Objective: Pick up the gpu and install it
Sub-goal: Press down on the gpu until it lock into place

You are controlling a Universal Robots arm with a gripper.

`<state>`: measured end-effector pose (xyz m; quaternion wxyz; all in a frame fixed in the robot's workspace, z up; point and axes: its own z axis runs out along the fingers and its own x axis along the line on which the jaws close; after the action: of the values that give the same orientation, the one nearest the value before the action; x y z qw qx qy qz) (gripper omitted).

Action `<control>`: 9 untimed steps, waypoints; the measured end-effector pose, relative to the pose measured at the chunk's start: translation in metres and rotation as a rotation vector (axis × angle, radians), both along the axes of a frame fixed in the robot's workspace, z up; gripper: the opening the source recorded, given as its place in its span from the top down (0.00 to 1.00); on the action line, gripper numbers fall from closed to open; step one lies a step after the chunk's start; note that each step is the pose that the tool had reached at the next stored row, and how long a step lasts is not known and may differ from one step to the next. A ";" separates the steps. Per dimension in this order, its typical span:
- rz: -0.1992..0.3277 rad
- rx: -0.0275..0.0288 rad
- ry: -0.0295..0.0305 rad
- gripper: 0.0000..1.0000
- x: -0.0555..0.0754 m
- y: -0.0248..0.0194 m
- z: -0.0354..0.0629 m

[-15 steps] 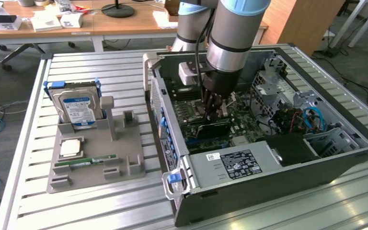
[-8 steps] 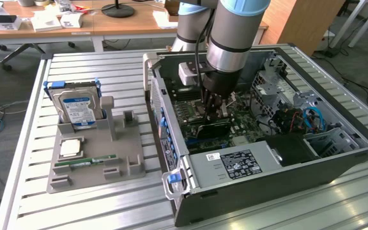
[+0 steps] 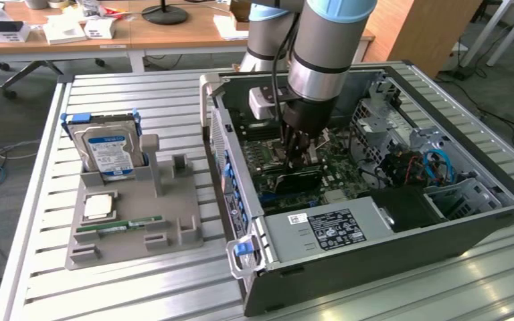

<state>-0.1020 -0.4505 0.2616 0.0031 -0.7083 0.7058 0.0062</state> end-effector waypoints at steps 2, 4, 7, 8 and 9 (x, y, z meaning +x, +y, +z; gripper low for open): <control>0.000 0.0001 0.0001 0.89 0.000 0.0000 -0.0001; 0.000 0.0004 -0.0001 0.89 0.000 0.0000 -0.0003; 0.000 0.0003 -0.0001 0.89 0.000 0.0000 -0.0006; 0.000 0.0001 -0.0001 0.89 0.000 0.0000 -0.0007; 0.000 0.0001 -0.0001 0.89 0.000 0.0000 -0.0007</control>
<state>-0.1022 -0.4505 0.2609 0.0032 -0.7084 0.7058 0.0062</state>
